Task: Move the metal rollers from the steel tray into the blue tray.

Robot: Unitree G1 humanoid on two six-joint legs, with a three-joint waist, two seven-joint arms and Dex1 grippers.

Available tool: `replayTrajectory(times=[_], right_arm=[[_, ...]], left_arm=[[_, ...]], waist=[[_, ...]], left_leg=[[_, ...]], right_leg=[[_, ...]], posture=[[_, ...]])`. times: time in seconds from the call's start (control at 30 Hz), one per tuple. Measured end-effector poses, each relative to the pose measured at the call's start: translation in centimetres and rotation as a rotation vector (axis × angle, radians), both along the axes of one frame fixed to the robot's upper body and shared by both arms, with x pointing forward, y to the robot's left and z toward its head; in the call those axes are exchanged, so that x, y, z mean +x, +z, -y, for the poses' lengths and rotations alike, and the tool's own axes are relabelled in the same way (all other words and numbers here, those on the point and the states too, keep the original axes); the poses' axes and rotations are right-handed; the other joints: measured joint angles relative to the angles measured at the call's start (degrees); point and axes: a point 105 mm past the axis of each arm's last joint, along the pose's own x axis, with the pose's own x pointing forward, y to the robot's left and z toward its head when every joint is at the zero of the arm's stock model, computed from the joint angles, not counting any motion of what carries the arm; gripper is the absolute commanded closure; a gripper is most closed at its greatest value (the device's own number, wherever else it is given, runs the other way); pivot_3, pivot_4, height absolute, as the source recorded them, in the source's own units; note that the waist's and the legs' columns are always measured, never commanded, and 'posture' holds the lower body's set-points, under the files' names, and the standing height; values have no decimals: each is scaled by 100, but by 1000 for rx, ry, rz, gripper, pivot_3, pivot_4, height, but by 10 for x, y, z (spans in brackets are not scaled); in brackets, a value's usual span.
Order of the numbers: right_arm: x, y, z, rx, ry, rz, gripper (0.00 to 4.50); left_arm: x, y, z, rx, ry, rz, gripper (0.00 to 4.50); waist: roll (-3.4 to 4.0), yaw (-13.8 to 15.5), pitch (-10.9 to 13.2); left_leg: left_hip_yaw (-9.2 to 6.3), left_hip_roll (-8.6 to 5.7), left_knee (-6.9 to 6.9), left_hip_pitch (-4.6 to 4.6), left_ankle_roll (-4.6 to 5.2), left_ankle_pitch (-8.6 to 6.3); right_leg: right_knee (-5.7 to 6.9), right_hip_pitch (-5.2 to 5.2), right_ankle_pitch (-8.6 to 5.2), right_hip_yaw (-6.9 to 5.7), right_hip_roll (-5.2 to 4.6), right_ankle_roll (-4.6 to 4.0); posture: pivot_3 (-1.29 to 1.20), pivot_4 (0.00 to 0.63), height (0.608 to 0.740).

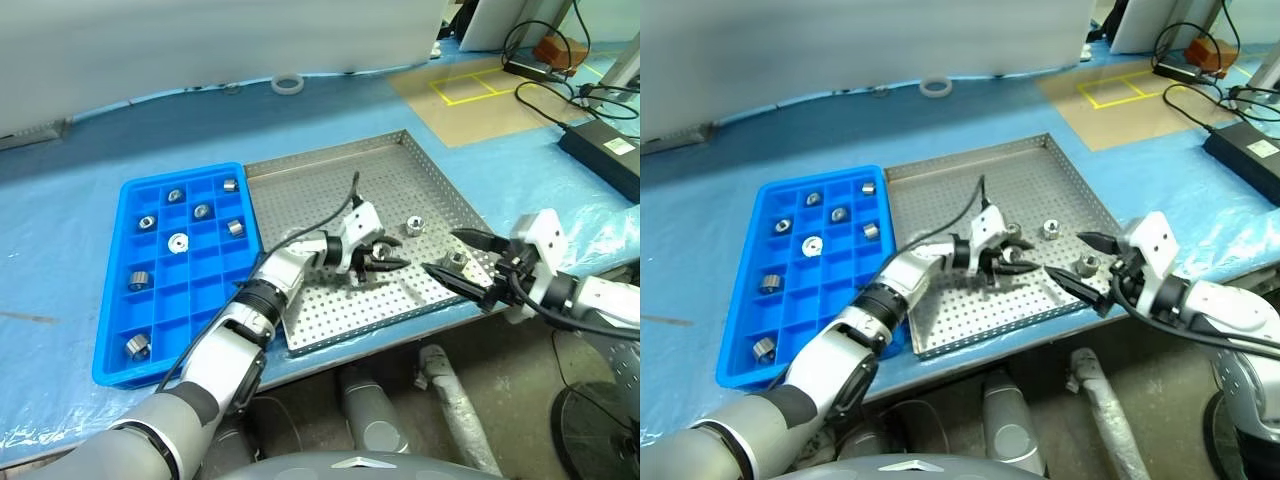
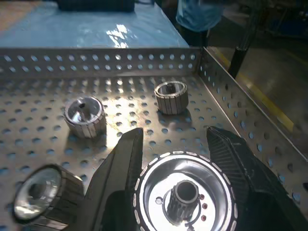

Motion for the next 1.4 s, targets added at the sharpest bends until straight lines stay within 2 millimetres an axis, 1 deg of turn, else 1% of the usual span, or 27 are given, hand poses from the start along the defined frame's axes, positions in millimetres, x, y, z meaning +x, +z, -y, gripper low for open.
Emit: replayTrajectory(times=[0.03, 0.1, 0.13, 0.17, 0.2, 0.23, 0.3, 0.37, 0.43, 0.47, 0.57, 0.67, 0.73, 0.8, 0.83, 0.97, 1.07, 1.17, 1.27, 1.4], right_arm=[[3, 0, -2, 3, 13, 0, 0], [12, 1, -10, 12, 57, 5, 0], [16, 2, -13, 14, 81, 4, 0], [22, 2, -18, 16, 111, 3, 0], [23, 1, -18, 16, 116, 3, 0], [28, 1, -24, 22, 150, -1, 0], [38, 2, -35, 33, 210, 2, 0], [44, 2, -42, 31, 250, 4, 0], [53, 2, -53, 36, 306, 6, 0], [55, 1, -56, 35, 321, 6, 0], [62, -2, -69, 36, 388, -1, 0], [66, -7, -79, 31, 438, -12, 0], [68, -8, -84, 33, 465, -14, 0], [69, -9, -87, 34, 485, -16, 0], [69, -10, -88, 34, 496, -18, 0], [70, -15, -89, 32, 509, -33, 0], [70, -17, -89, 31, 514, -38, 0], [70, -18, -90, 29, 518, -40, 0], [70, -18, -89, 27, 517, -40, 0], [70, -18, -89, 25, 513, -38, 0]], left_arm=[[1, 5, -4, -17, 17, -1, 2765], [2, 20, -16, -66, 80, 4, 2765], [3, 26, -23, -77, 111, 14, 2765], [3, 33, -33, -94, 158, 27, 2765], [4, 34, -35, -95, 171, 30, 2765], [5, 35, -48, -97, 229, 31, 2765], [7, 35, -72, -105, 345, 26, 2765], [7, 36, -90, -118, 437, 17, 2765], [6, 36, -115, -125, 580, 21, 2765], [5, 34, -122, -125, 623, 21, 2765], [-3, 23, -155, -114, 795, 7, 2765], [-16, 14, -176, -88, 909, -3, 2765], [-27, 11, -184, -81, 961, -1, 2765], [-34, 10, -188, -79, 993, -2, 2765], [-39, 8, -190, -75, 1011, -4, 2765], [-48, -4, -196, -48, 1045, -40, 2765], [-52, -14, -196, -24, 1052, -66, 2765], [-55, -24, -193, 0, 1050, -94, 2765], [-54, -25, -192, -2, 1050, -85, 2765], [-44, -25, -195, 2, 1071, -68, 2765]], waist=[[0, 18, 0], [-1, 75, 0], [-1, 112, 0], [0, 193, 0], [0, 239, 0], [0, 300, 0], [0, 425, 1], [0, 666, 1], [0, 943, 1], [0, 1059, 1], [0, 1431, 1], [-1, 1785, 2], [-1, 1951, 2], [-2, 2062, 2], [-3, 2091, 3], [-3, 2123, 3], [-3, 2118, 3], [-3, 2116, 3], [-3, 2114, 2], [-1, 2096, 2]], left_leg=[[0, 0, 0, -1, 3, 0], [-1, 0, -1, -2, 24, 8], [-2, 3, -3, 0, 25, 8], [-4, 6, -6, 1, 28, 7], [-4, 8, -6, 1, 28, 7], [-3, 11, -11, 5, 28, 7], [-3, 15, -10, 3, 29, 7], [-1, 22, -9, 3, 29, 8], [3, 32, -8, 4, 28, 9], [7, 35, -8, 6, 27, 9], [15, 48, -9, 13, 25, 11], [16, 51, -10, 17, 17, 15], [17, 50, -10, 21, 11, 17], [17, 47, -9, 27, 3, 19], [18, 44, -9, 32, -19, 11], [15, 55, -14, 46, -45, 27], [13, 82, -21, 50, -63, 37], [9, 100, -26, 50, -75, 43], [8, 107, -34, 52, -80, 46], [9, 105, -37, 52, -82, 48]], right_leg=[[2, 0, 0, -3, -2, 0], [7, 1, 23, -8, -4, -37], [8, 0, 25, -10, -3, -42], [8, 2, 26, -17, -2, -44], [9, 1, 26, -19, -2, -44], [9, 0, 27, -19, 0, -44], [14, -4, 28, -23, 0, -47], [19, -4, 28, -27, 1, -48], [22, -2, 29, -23, 2, -51], [25, -3, 29, -19, 3, -51], [36, -4, 21, 3, 6, -64], [59, -7, 8, 5, 6, -86], [69, -5, 4, 7, 4, -93], [75, -3, 4, 14, 4, -93], [80, 0, 4, 15, 3, -92], [99, -2, 4, 18, 6, -91], [100, -4, 4, 15, 30, -90], [100, -8, 4, 18, 62, -90], [100, -11, 5, 19, 77, -92], [100, -12, 5, 22, 78, -92]], posture=[[-443, 150, 740], [-375, 150, 740], [-357, 150, 740], [-322, 150, 740], [-299, 150, 740], [-260, 150, 740], [-195, 150, 740], [-148, 150, 740], [-87, 150, 740], [-74, 150, 740], [-16, 150, 740], [19, 150, 740], [42, 150, 740], [58, 150, 740], [58, 150, 740], [71, 150, 740], [70, 150, 740], [60, 150, 740], [44, 150, 740], [29, 150, 740]])
